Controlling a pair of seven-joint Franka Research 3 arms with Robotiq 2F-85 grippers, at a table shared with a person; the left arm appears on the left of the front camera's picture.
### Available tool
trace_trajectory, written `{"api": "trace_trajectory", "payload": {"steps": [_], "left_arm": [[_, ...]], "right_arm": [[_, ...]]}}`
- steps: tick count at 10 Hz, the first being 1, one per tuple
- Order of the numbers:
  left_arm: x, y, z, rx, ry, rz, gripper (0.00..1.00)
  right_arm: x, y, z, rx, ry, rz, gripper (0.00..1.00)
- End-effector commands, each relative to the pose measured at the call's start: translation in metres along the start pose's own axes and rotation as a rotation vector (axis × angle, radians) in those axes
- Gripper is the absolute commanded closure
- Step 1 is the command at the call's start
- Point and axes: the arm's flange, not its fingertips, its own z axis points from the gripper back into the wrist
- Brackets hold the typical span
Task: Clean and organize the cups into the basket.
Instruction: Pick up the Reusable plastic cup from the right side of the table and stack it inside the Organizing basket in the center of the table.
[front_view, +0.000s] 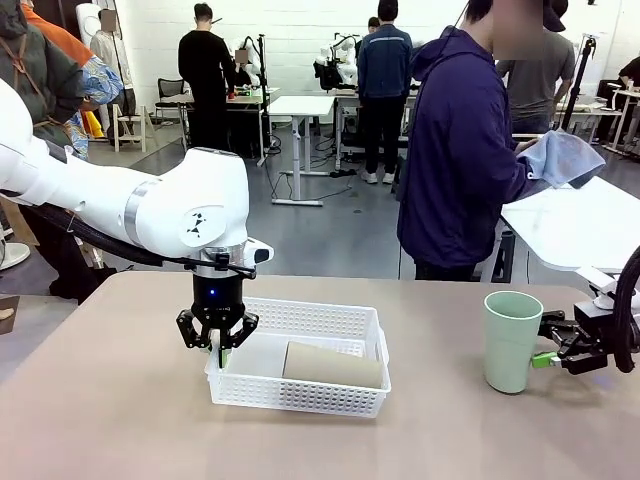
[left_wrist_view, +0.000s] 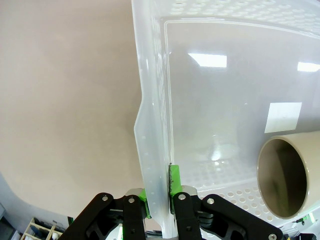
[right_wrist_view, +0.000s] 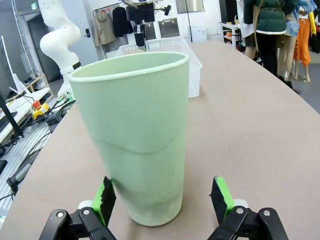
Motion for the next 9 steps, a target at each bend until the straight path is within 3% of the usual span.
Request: {"api": "trace_trajectory", "payload": {"steps": [1, 9], "left_arm": [[0.000, 0.000, 0.002, 0.005, -0.008, -0.003, 1.00], [0.000, 0.000, 0.002, 0.005, -0.008, -0.003, 1.00]], "right_arm": [[-0.002, -0.003, -0.005, 0.035, 0.014, -0.023, 0.00], [-0.001, 0.000, -0.049, 0.143, 0.031, 0.017, 0.00]]}}
